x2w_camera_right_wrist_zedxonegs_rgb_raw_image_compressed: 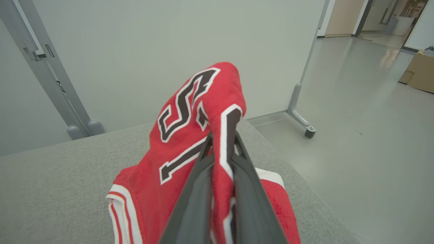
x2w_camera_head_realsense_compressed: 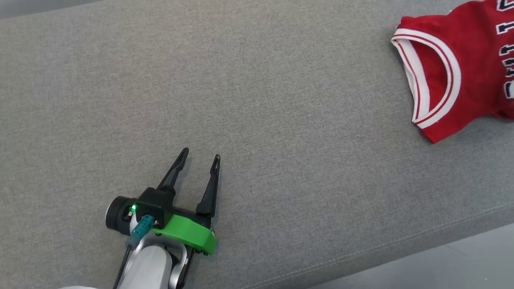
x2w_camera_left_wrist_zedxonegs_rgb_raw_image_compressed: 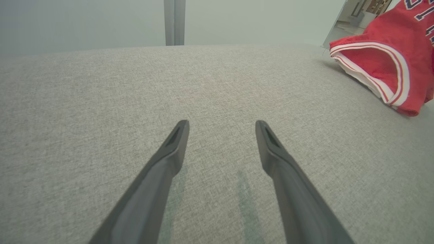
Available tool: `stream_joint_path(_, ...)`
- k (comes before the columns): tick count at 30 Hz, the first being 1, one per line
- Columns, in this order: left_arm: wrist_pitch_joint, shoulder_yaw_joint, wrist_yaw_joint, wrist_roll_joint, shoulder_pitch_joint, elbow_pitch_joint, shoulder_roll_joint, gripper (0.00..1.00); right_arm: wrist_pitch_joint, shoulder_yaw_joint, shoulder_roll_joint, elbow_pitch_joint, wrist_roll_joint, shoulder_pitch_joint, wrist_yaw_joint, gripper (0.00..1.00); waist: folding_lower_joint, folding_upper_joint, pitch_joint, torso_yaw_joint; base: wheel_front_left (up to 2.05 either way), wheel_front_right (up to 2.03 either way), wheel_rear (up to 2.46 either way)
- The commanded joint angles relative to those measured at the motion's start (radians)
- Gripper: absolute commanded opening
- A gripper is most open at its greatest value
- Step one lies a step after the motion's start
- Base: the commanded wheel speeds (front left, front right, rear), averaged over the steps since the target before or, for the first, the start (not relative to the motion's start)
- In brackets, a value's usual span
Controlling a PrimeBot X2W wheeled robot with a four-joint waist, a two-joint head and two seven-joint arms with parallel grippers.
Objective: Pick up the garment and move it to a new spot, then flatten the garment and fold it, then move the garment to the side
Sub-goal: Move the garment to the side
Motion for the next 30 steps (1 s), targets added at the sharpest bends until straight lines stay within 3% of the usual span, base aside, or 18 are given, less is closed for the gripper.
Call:
stream_joint_path(1,0.001,0.001,-0.006,0.007,-0.018,0.004,0.005,1.0,-0.002,-0.01,-0.032,0.025,-0.033,-0.03,-0.001,0.0,0.0,-0.0001,0.018,0.021,0.0,0.0,0.0)
stream_joint_path(3,0.001,0.0,-0.005,0.014,-0.021,0.007,0.005,1.0,-0.002,-0.027,-0.054,0.068,-0.062,-0.05,-0.001,0.0,0.0,-0.0001,0.024,0.035,0.0,0.0,0.0)
stream_joint_path(4,0.001,0.0,-0.006,0.015,-0.021,0.009,0.005,1.0,-0.002,-0.038,-0.066,0.086,-0.082,-0.062,-0.001,0.07,0.0,-0.0001,0.027,0.041,0.0,0.0,0.0)
stream_joint_path(5,0.001,0.002,-0.006,0.019,-0.022,0.011,0.005,1.0,-0.002,-0.054,-0.078,0.102,-0.105,-0.072,-0.001,0.44,0.0,-0.0001,0.031,0.048,0.0,0.0,0.0)
stream_joint_path(6,0.001,0.002,-0.006,0.023,-0.025,0.012,0.005,1.0,-0.002,-0.071,-0.087,0.122,-0.131,-0.079,-0.001,1.0,0.0,-0.0001,0.034,0.055,0.0,0.0,0.0)
stream_joint_path(12,0.001,0.011,-0.009,0.029,-0.031,0.008,0.005,1.0,-0.002,-0.22,-0.107,0.147,-0.305,-0.089,-0.001,1.0,0.0,-0.0001,0.045,0.088,0.0,0.0,0.0)
stream_joint_path(14,0.001,0.016,-0.01,0.026,-0.028,0.005,0.005,1.0,-0.002,-0.305,-0.056,0.077,-0.392,-0.043,-0.001,1.0,0.0,-0.0001,0.04,0.097,0.0,0.0,0.0)
stream_joint_path(17,0.001,0.025,0.001,0.016,-0.015,0.002,0.005,1.0,-0.002,-0.332,0.022,-0.022,-0.441,0.003,-0.001,1.0,0.0,-0.0001,0.019,0.101,0.0,0.0,0.0)
stream_joint_path(21,0.001,0.037,0.016,0.005,0.003,0.002,0.005,1.0,-0.002,-0.29,0.133,-0.147,-0.453,0.104,-0.001,1.0,0.0,-0.0001,-0.024,0.107,0.0,0.0,0.0)
stream_joint_path(24,0.001,0.046,0.026,0.001,0.013,0.001,0.005,1.0,-0.002,-0.266,0.184,-0.188,-0.417,0.154,-0.001,1.0,0.0,-0.0001,-0.05,0.113,0.0,0.0,0.0)
stream_joint_path(30,0.001,0.077,0.057,-0.015,0.052,0.014,0.005,1.0,-0.002,-0.121,0.26,-0.279,-0.343,0.3,-0.001,1.0,0.0,-0.0001,-0.123,0.135,0.0,0.0,0.0)
